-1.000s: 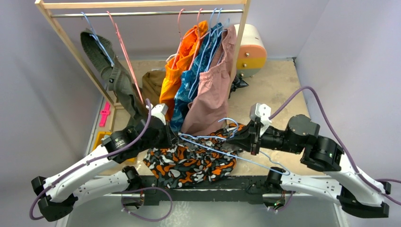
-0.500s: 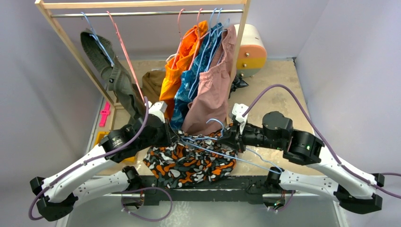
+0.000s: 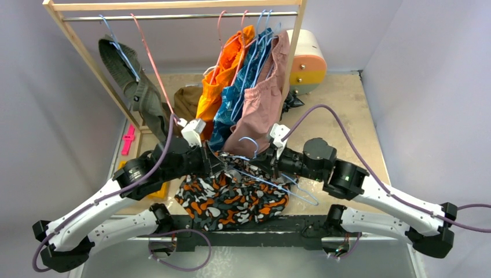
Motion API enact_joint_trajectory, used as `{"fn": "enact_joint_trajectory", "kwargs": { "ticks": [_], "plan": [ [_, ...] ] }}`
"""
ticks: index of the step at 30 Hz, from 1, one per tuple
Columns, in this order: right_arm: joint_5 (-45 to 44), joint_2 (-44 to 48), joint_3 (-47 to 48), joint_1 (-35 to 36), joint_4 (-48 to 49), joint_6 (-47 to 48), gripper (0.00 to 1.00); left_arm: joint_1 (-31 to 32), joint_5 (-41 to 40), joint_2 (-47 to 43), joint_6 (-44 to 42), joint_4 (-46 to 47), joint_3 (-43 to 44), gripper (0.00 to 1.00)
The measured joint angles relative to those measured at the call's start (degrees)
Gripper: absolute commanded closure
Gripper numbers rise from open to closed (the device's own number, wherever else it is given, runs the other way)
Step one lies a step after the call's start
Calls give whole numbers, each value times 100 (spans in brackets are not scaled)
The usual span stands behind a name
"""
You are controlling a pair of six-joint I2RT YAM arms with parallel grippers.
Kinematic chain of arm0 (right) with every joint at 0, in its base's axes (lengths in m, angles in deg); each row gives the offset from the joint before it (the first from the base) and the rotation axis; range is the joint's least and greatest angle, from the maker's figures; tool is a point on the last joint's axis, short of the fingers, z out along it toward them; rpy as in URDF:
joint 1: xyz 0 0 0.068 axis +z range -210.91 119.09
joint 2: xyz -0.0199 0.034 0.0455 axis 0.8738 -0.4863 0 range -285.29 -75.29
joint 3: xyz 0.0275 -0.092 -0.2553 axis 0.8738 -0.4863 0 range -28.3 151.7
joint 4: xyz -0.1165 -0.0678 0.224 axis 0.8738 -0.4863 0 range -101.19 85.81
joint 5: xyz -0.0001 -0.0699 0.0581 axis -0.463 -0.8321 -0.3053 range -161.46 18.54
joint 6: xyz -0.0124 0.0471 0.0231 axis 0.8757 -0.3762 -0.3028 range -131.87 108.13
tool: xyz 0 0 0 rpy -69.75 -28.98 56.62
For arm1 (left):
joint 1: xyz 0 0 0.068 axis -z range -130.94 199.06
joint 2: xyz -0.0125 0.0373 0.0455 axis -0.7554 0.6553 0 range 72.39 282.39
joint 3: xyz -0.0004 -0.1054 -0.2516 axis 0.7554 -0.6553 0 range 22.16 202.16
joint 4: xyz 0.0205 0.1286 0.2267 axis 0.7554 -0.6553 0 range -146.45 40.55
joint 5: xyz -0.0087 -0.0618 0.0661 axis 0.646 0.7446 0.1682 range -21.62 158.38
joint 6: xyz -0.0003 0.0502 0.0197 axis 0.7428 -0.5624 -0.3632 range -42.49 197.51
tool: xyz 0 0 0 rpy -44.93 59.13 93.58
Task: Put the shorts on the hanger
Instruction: Hang the shorts on the hanger.
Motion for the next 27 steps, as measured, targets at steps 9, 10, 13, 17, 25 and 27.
{"fn": "enact_joint_trajectory", "kwargs": {
  "ticks": [9,10,13,17,25,27],
  "plan": [
    [52,-422,-527,0,1773,-31,100,-22,367,9,0,146,682,100],
    [79,-485,-527,0,1928,-39,100,-24,400,46,-2,151,796,100],
    [234,-586,-566,0,2391,-103,100,-28,516,192,-7,208,1088,100],
    [529,-557,-614,0,2870,-201,100,-28,691,376,-15,321,1329,100],
    [614,376,-1084,-11,3307,-531,100,-26,1115,452,9,684,1495,100],
    [544,616,-1237,-11,3497,-608,100,-26,1268,492,50,957,1482,97]
  ]
}}
